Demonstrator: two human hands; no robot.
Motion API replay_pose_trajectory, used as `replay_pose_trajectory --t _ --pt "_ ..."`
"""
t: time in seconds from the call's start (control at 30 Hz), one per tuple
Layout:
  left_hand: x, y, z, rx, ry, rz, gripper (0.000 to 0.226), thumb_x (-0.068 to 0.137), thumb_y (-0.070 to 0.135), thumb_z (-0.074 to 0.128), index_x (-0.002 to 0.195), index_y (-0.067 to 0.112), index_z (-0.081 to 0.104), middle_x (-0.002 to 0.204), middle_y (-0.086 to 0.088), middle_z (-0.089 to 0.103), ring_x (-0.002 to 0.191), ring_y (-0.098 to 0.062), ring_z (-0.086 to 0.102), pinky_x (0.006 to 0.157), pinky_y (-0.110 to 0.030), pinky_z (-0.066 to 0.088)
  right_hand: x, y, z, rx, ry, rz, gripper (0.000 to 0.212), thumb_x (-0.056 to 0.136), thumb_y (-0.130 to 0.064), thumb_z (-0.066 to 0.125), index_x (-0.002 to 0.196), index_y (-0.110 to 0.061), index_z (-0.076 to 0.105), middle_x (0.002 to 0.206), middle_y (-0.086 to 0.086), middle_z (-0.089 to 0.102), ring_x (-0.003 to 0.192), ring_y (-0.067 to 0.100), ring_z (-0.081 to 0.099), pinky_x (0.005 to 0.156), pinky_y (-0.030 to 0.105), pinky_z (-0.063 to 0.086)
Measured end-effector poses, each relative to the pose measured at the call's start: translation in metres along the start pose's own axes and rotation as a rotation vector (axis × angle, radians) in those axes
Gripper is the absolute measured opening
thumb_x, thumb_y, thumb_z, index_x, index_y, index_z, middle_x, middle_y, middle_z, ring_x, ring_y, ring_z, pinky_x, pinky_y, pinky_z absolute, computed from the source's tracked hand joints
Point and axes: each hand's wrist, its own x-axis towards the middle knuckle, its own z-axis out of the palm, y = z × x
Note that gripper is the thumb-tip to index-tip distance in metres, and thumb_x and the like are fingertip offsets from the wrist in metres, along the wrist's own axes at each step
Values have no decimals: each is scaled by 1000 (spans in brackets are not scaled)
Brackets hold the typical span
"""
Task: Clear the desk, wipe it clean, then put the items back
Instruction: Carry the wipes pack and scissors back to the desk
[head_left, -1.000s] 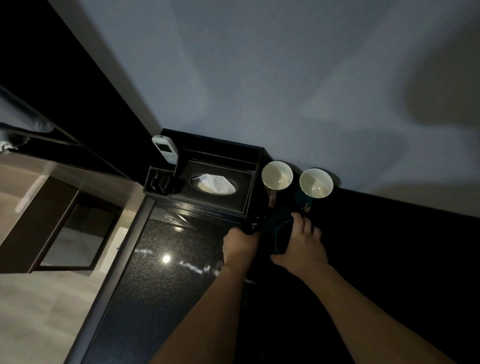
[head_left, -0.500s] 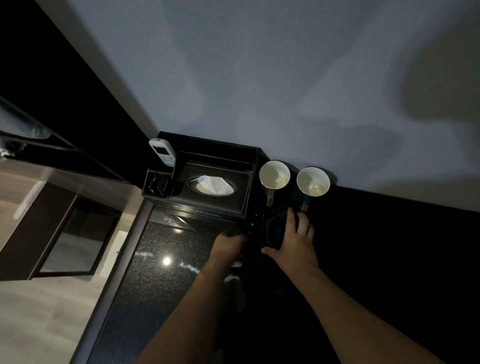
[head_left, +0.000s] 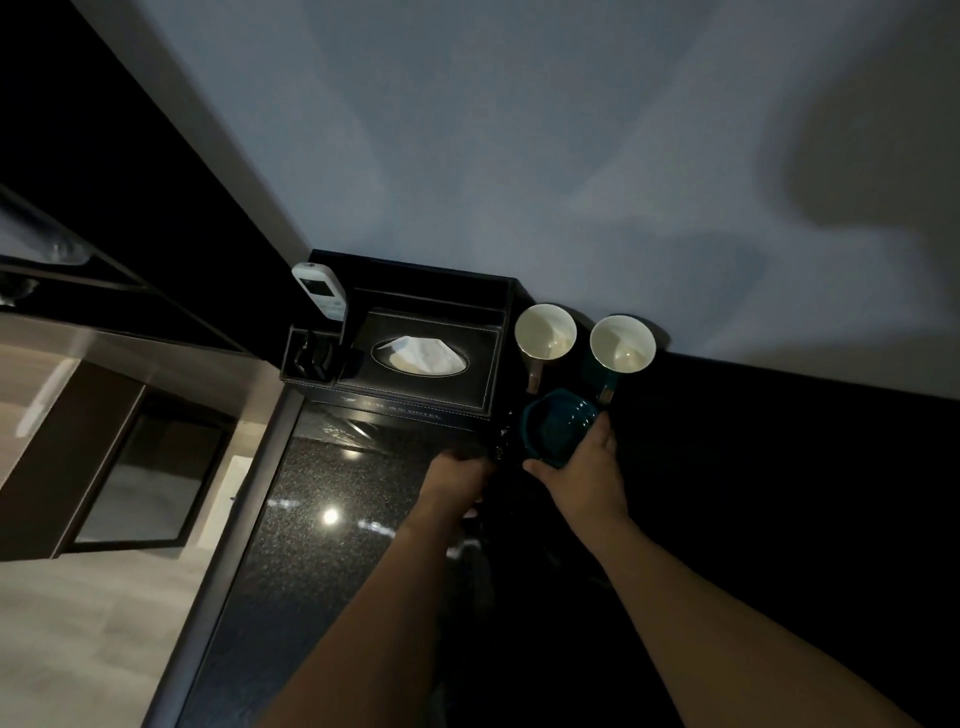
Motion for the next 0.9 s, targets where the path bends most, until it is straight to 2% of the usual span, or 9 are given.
replay_pose_trajectory --t 0.2,0.3,0.37,0.4,0.5,0.63,0.77,0.9 --pt "0 1 -4 42 -20 13 6 86 17 61 82 13 65 70 -6 60 58 -20 53 59 -28 43 -5 -5 -10 -75 -6 -4 126 63 -43 87 152 -8 6 156 17 23 142 31 30 113 45 35" --pt "-12 -2 -7 114 46 104 7 85 16 63 88 12 67 76 -8 64 65 -25 63 59 -27 47 -25 0 -26 -130 -16 -33 116 74 -45 80 153 -8 4 158 15 19 144 29 24 116 42 31" --pt "-28 -4 -10 187 140 178 16 84 22 64 98 14 67 90 -8 70 87 -27 68 75 -30 52 -43 3 -38 -186 2 -94 102 83 -44 71 153 -8 7 159 14 18 146 28 20 117 40 27" --pt "-40 -6 -12 242 204 220 21 85 24 63 103 13 65 98 -8 70 94 -27 66 80 -28 50 -52 3 -43 -222 12 -146 95 86 -43 66 154 -9 9 159 13 17 146 28 18 118 40 25" --pt "-83 -15 -21 387 398 398 27 90 27 58 113 13 59 107 -7 67 101 -25 63 78 -26 43 -79 -5 -56 -312 23 -348 80 92 -39 56 154 -12 14 160 9 18 147 23 16 120 38 21" --pt "-142 -49 -48 412 643 601 26 92 27 53 116 18 59 112 -2 62 104 -21 59 87 -31 47 -121 -35 -52 -404 -11 -667 71 94 -35 53 153 -13 20 160 7 20 147 22 17 119 36 23" --pt "-192 -92 -96 422 843 632 38 94 25 53 131 14 53 131 -3 54 122 -18 49 106 -32 40 -174 -74 -23 -425 -144 -903 69 96 -34 52 153 -15 19 161 4 15 148 19 12 120 36 22" --pt "-230 -140 -164 388 1031 626 41 94 23 54 132 11 51 132 -6 53 122 -21 50 106 -32 40 -238 -117 21 -453 -231 -1072 69 96 -33 50 154 -15 16 161 5 14 149 19 9 121 36 19"
